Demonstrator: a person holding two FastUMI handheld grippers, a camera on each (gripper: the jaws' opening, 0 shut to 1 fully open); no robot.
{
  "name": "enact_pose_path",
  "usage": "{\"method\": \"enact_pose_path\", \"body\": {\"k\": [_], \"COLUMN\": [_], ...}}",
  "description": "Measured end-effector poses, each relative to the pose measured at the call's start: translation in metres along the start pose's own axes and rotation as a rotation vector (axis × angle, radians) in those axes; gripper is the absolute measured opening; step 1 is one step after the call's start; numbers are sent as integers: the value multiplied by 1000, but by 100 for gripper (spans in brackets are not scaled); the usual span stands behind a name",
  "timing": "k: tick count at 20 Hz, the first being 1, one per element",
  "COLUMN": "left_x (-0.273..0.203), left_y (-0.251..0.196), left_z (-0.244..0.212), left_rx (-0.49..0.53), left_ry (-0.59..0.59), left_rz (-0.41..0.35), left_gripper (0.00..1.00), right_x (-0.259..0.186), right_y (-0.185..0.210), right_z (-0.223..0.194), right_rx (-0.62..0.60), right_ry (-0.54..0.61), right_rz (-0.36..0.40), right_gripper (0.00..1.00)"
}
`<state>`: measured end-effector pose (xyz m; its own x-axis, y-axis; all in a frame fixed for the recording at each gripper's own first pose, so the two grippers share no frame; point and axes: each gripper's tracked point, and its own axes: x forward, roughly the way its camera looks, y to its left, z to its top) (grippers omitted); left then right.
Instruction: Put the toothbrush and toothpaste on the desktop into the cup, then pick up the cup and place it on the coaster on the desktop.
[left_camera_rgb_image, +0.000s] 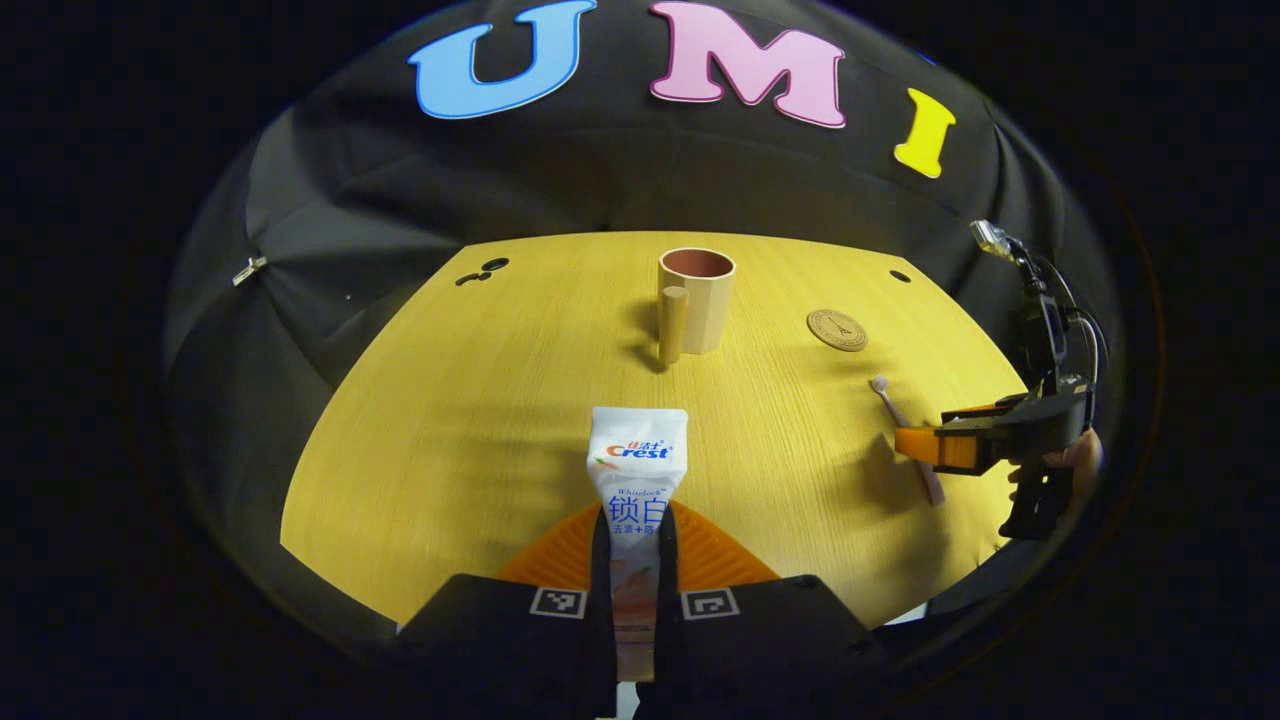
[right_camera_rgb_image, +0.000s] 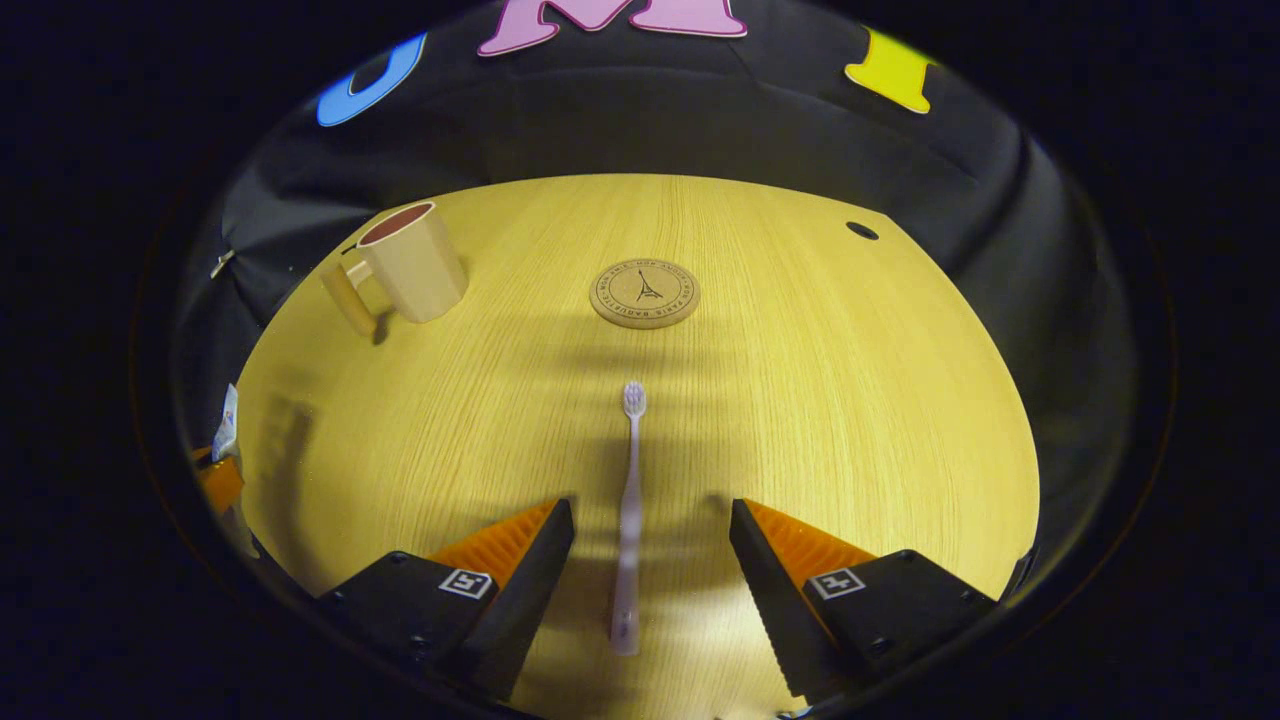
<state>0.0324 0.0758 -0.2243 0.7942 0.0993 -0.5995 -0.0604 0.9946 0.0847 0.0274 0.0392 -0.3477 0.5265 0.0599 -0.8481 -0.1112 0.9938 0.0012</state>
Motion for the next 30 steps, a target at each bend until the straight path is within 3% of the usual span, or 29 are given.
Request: {"method": "enact_pose_path", "body": {"k": [5,7,8,10,15,19,25,26,27,28,30], "left_x": [-1,-1,0,1,2,4,-4,-6,-5,-6,-5], "left_y": [9,9,10,8,-2,-10,-22,-25,-26,-29,-37], "left_z": [-3,-5,-7,-8,-5,8,60,71,81,94,122], "left_rx": [4,-2,-6,-10,-7,-34,-79,-86,-93,-101,-118], "left_ry": [14,18,24,33,30,0,-133,-152,-171,-194,-241], "left_rz": [11,10,10,8,-5,-14,-65,-72,-76,-82,-106], "left_gripper": [20,20,20,20,20,20,20,20,24,20,24], "right_x": [3,3,7,6,3,-8,-33,-37,-41,-45,-51], "right_y": [11,12,14,14,19,16,9,7,5,4,0], "right_z": [-2,-3,-1,1,-3,-3,9,11,15,20,28], "right_rx": [6,-16,-26,-22,-31,-71,-102,-94,-84,-72,-50], "right_ry": [42,59,69,72,119,102,39,32,22,12,3], "right_rz": [29,37,44,47,127,138,184,192,199,212,236], "right_gripper": [74,59,48,12,5,5,5,0,5,6,5]}}
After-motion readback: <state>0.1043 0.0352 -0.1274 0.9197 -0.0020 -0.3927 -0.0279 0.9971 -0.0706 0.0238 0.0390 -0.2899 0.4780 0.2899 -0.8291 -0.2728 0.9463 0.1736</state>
